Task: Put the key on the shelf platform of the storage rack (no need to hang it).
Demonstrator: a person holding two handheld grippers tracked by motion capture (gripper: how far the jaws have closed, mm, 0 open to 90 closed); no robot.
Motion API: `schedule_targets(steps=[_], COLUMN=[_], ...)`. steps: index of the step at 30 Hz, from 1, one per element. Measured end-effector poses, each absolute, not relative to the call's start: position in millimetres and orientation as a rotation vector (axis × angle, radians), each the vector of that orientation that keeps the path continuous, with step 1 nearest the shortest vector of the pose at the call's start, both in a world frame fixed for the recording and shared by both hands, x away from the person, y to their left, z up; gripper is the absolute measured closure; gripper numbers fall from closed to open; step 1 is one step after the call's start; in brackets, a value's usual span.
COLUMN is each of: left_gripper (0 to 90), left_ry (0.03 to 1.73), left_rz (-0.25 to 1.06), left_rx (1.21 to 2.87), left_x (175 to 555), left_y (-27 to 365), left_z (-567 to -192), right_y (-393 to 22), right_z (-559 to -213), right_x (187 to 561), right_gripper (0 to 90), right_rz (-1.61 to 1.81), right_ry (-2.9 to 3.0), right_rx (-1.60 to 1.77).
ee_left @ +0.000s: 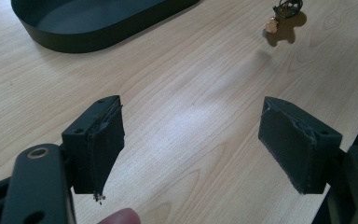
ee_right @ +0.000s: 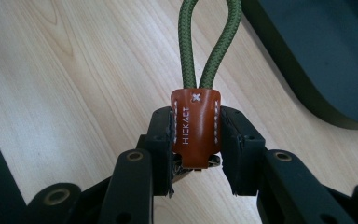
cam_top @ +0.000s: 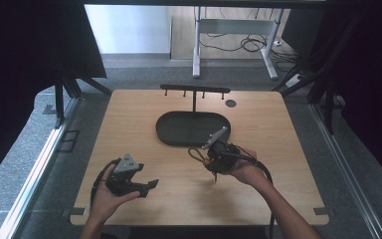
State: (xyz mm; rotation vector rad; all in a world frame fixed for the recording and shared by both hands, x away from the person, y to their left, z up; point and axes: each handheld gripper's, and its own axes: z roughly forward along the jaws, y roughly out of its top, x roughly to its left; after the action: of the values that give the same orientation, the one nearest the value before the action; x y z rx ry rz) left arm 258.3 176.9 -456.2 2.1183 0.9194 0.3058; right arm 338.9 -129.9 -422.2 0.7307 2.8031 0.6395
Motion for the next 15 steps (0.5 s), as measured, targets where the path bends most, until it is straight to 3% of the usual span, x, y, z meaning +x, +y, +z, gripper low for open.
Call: schedule_targets(steps=[15], left_gripper=[22.7], left_ry=[0.932], left_rz=[0.308], left_rx=[2.112], left_x=[259], left_y=[178], left_z=[-456], right_y=[-133], right_z=[-404], right_x=[360], right_gripper=[65.9], right_rz=[0.613], right_ry=[2.771], right_rx=[0.734])
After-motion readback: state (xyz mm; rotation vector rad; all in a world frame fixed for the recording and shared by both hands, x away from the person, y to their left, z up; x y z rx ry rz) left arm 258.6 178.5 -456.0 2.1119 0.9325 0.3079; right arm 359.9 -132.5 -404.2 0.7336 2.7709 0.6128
